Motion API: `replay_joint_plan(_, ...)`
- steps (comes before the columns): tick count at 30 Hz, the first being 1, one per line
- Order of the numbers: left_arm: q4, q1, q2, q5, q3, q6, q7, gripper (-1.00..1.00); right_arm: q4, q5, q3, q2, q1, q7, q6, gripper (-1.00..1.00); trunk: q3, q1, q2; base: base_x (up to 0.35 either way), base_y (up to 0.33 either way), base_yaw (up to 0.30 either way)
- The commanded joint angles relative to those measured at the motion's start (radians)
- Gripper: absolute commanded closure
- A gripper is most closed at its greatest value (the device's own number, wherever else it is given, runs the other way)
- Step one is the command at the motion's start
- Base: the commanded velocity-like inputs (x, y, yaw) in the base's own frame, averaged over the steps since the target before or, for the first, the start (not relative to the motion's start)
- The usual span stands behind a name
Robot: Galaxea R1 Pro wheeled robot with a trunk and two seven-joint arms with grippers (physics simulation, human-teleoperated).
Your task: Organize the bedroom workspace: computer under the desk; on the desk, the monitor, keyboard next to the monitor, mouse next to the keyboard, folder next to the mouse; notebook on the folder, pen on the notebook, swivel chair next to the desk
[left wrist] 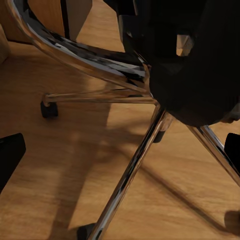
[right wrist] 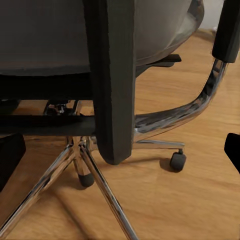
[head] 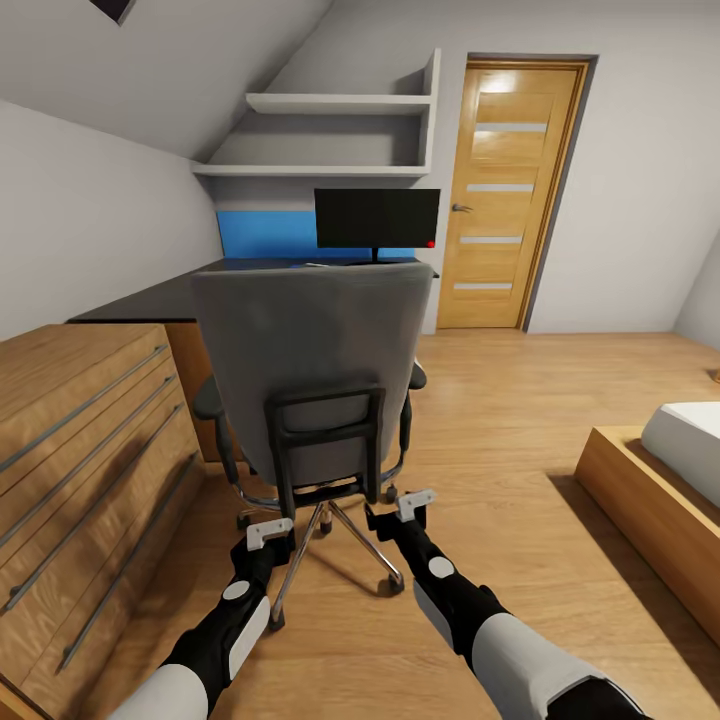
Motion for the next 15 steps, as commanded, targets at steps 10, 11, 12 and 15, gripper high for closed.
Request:
replay_joint_plan(10, 0.019, -0.001, 0.000, 0.009, -0.008, -0.005, 0.013, -1.00, 0.002, -0.008, 0.009, 0.000, -0.001, 0.000, -0.006, -1.00, -0.001, 0.000, 0.000, 0.100, 0.028, 0.000)
replay_joint_plan(11, 0.019, -0.001, 0.000, 0.009, -0.008, -0.005, 0.014, -1.00, 0.002, -0.008, 0.009, 0.000, -0.001, 0.000, -0.006, -1.00, -0.001, 0.000, 0.000, 0.011, 0.002, 0.000)
replay_joint_plan(12, 0.019, -0.001, 0.000, 0.009, -0.008, -0.005, 0.014, -1.00, 0.002, -0.008, 0.009, 0.000, -0.001, 0.000, -0.006, -1.00, -0.001, 0.000, 0.000, 0.007, 0.001, 0.000)
replay_joint_plan(15, 0.019, -0.001, 0.000, 0.009, -0.008, -0.005, 0.013, -1.00, 0.002, -0.008, 0.009, 0.000, -0.001, 0.000, -0.005, -1.00, -0.001, 0.000, 0.000, 0.004, 0.001, 0.000)
